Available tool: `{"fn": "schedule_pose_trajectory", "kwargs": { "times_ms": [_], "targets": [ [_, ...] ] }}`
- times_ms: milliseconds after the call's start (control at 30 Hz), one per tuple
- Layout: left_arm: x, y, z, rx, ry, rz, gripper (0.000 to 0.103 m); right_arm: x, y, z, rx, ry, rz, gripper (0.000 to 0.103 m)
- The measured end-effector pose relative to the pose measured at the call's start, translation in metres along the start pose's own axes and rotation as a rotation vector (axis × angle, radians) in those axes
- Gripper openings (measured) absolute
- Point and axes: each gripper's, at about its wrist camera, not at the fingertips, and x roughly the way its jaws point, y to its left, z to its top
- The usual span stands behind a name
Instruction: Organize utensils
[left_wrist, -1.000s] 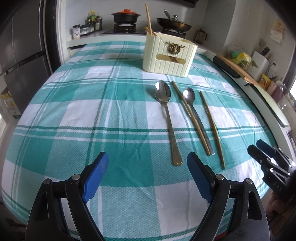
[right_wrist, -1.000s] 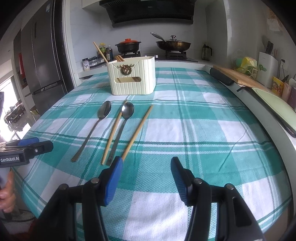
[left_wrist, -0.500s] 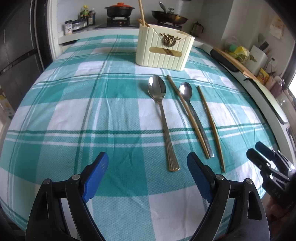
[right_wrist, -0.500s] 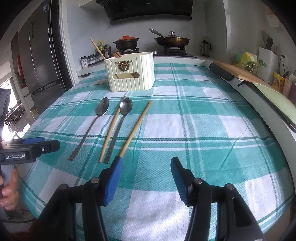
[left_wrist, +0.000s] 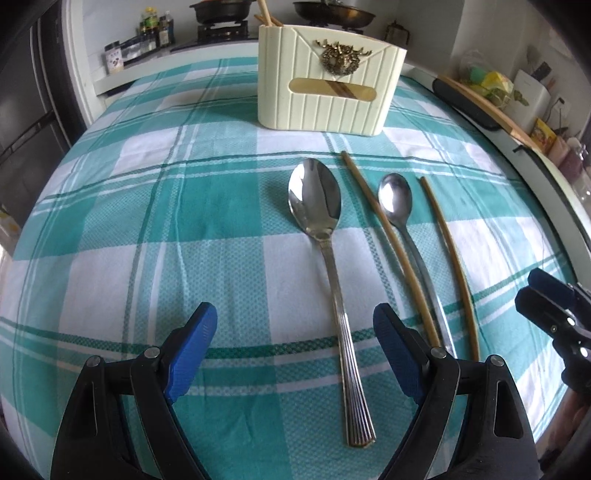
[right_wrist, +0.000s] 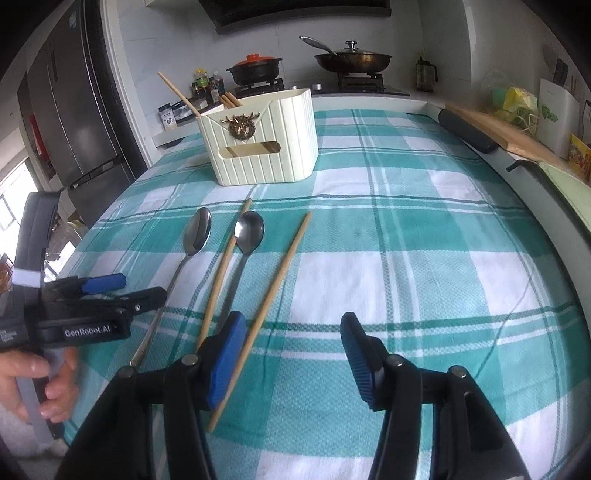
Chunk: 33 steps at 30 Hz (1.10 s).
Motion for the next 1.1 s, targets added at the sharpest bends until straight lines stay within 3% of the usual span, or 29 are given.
{"fn": "schedule_pose_trajectory", "kwargs": {
  "times_ms": [267, 367, 467, 567, 600, 633, 967, 1067, 1100],
  "targets": [
    [0.012, -0.007, 0.002, 0.014, -0.006, 0.051, 0.086, 0.053, 0.014, 0.022, -0.039, 0.089, -0.006, 0.041],
    [0.012, -0.009, 0.004, 0.020, -0.025, 0.068, 0.083, 0.065, 0.021, 0.024, -0.089, 0.104, -0.045, 0.033],
    [0.012, -0.008, 0.005, 0.009, -0.035, 0.069, 0.061, 0.066, 0.022, 0.025, -0.121, 0.089, -0.101, 0.012],
    [0.010, -0.010, 0.004, 0.024, -0.051, 0.085, 0.020, 0.062, 0.010, 0.023, -0.087, 0.082, -0.129, 0.009],
    [0.009, -0.010, 0.003, 0.027, -0.054, 0.093, 0.010, 0.060, 0.007, 0.021, -0.082, 0.080, -0.141, 0.008],
    [0.008, -0.008, 0.002, 0.024, -0.056, 0.105, 0.008, 0.057, 0.003, 0.020, -0.076, 0.080, -0.149, 0.007],
    [-0.012, 0.026, -0.024, -0.025, -0.039, 0.160, 0.008, 0.020, -0.045, -0.009, -0.032, 0.102, -0.237, 0.007],
    [-0.018, 0.033, -0.030, -0.022, -0.024, 0.127, 0.009, 0.013, -0.050, -0.014, -0.031, 0.125, -0.222, 0.008],
    [-0.019, 0.035, -0.031, -0.020, -0.017, 0.105, 0.016, 0.012, -0.051, -0.015, -0.031, 0.135, -0.210, 0.010]
  ]
}}
